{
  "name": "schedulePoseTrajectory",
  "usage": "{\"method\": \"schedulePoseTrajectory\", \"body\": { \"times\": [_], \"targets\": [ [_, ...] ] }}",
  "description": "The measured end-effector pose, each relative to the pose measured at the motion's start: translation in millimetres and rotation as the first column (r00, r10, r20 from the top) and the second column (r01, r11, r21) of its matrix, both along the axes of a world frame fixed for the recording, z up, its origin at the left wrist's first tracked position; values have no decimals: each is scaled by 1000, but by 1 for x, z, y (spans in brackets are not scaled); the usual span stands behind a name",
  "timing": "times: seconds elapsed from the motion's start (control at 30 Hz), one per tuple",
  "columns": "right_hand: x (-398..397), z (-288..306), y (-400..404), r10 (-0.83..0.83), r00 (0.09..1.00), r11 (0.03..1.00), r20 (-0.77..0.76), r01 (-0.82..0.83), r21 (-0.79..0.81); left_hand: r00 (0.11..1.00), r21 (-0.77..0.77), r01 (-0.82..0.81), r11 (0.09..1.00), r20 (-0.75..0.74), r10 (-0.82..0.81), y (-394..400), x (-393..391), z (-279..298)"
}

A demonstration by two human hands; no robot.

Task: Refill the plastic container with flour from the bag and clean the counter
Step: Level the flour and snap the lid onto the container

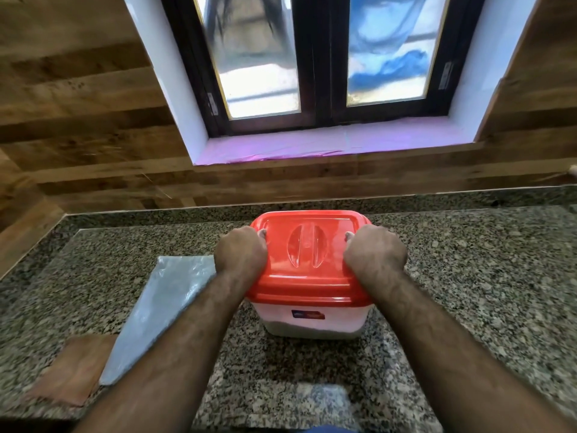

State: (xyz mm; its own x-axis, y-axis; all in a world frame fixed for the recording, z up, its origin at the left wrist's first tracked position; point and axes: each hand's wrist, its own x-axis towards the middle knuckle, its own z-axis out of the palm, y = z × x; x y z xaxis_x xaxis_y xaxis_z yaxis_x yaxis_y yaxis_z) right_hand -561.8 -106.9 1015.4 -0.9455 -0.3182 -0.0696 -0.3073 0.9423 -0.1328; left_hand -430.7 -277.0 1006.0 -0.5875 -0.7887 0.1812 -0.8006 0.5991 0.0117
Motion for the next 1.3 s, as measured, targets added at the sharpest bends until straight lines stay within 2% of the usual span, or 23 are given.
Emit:
{"method": "schedulePoseTrajectory", "body": {
  "times": [0.07,0.13,0.2,0.3,0.47,0.7,1.1,1.3],
  "targets": [
    [3,-5,3,4,1000,999,15,-3,-43,986,-15,114,993,-122,-115,6,8,-7],
    [18,-14,5,109,994,989,-15,-110,-100,923,19,305,952,-254,-290,14,20,-19],
    [31,-26,8,209,973,963,-96,-222,-150,874,43,414,909,-299,-384,20,29,-34],
    [42,-38,16,254,943,932,-216,-298,-207,871,21,402,916,-317,-375,24,36,-48],
    [47,-52,24,300,898,911,-323,-370,-182,877,-15,382,924,-309,-368,25,34,-50],
    [19,-51,3,316,892,903,-324,-388,-186,885,4,370,929,-306,-351,7,10,-49],
    [-107,-36,-93,314,888,898,-337,-392,-197,910,55,360,931,-239,-338,-81,-119,-34],
    [-137,-36,-114,327,879,895,-346,-406,-186,916,48,347,936,-233,-328,-104,-150,-37]
  ]
}}
